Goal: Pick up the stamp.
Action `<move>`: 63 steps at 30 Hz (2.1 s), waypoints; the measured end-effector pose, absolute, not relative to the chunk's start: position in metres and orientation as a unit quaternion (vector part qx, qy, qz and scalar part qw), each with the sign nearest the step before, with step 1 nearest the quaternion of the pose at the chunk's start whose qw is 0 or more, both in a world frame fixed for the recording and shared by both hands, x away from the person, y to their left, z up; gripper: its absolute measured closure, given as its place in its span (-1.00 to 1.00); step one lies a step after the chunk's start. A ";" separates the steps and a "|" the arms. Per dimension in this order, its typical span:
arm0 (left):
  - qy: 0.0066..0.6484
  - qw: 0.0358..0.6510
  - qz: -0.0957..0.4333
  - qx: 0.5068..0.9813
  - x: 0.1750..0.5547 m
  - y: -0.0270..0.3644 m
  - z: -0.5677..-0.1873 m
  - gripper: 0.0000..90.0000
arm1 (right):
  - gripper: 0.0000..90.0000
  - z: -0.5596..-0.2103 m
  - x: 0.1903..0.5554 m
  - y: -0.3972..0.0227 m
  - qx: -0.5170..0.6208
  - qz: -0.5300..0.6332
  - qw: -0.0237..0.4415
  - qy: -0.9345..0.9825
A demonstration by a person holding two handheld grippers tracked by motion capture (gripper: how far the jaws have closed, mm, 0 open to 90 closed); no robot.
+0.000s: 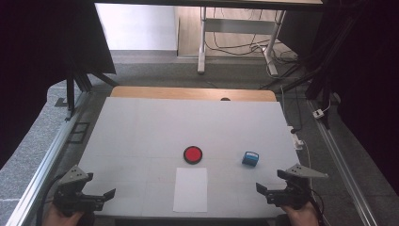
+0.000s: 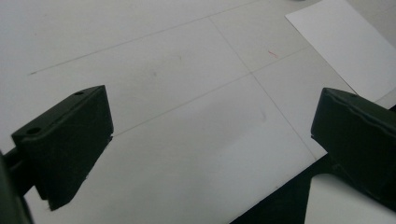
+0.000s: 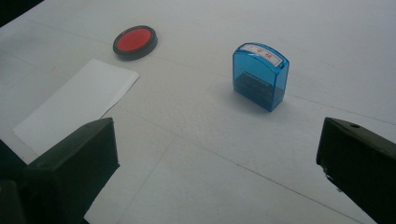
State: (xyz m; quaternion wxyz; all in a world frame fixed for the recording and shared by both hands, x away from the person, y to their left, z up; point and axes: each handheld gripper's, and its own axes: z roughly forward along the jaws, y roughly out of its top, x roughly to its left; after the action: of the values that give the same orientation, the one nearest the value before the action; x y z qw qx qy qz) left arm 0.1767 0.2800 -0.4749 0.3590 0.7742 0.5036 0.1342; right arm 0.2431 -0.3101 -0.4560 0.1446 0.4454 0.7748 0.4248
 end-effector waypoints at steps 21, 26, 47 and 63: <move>0.498 0.373 0.118 0.774 0.177 0.281 -0.476 -1.00 | -1.00 -0.456 0.242 -0.300 0.418 0.400 0.168 0.798; 0.492 0.368 0.117 0.780 0.177 0.279 -0.476 -1.00 | -1.00 -0.456 0.242 -0.299 0.419 0.398 0.167 0.799; 0.487 0.363 0.110 0.787 0.178 0.278 -0.476 -1.00 | -1.00 -0.450 0.246 -0.295 0.399 0.410 0.165 0.803; 0.488 0.368 0.101 0.785 0.179 0.280 -0.477 -1.00 | -1.00 -0.450 0.260 -0.282 0.378 0.403 0.170 0.816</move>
State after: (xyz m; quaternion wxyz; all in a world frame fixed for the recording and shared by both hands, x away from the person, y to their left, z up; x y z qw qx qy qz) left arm 0.1791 0.2797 -0.4766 0.3683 0.7851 0.4876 0.1014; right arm 0.2604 -0.2823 -0.4500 0.1704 0.3785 0.8157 0.4028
